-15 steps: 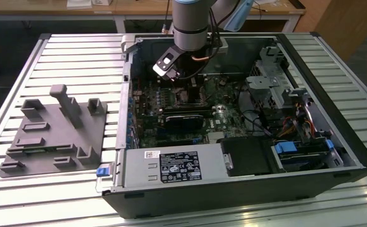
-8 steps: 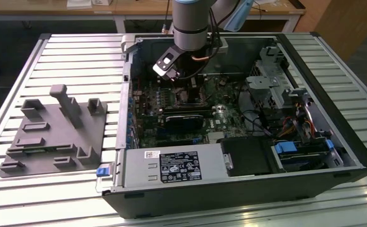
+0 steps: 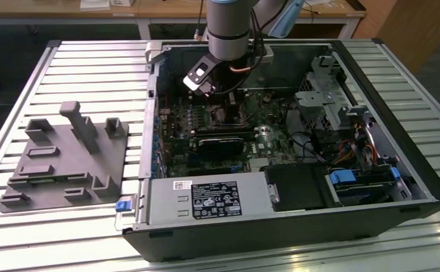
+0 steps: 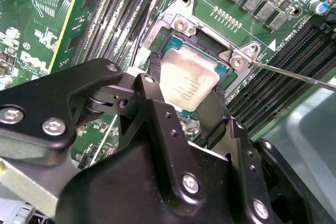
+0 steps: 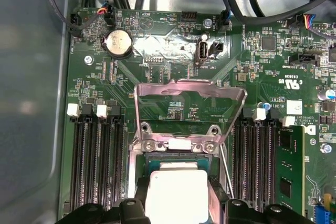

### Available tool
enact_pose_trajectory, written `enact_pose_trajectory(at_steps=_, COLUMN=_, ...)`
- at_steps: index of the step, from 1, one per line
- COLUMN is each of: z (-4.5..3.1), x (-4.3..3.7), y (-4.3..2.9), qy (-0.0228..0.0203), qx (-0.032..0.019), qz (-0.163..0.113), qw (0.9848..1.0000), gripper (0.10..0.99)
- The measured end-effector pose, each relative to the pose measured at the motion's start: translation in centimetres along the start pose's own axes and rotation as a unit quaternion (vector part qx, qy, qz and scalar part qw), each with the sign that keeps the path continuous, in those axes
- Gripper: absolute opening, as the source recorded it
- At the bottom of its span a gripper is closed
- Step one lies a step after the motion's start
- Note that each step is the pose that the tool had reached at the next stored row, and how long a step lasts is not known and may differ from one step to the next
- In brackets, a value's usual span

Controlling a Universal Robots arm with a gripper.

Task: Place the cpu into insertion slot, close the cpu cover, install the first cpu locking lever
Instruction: 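Place the cpu into insertion slot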

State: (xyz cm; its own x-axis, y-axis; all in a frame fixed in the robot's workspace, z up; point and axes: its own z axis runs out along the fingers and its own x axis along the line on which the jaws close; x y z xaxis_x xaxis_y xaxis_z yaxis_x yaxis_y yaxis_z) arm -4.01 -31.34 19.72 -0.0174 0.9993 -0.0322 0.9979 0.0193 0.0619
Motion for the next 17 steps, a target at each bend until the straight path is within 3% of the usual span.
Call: enact_pose_trajectory(at_steps=17, z=0.06, x=0.00, y=0.00, qy=0.0041, qx=0.0008, qz=0.031, qw=0.9995, gripper=0.525)
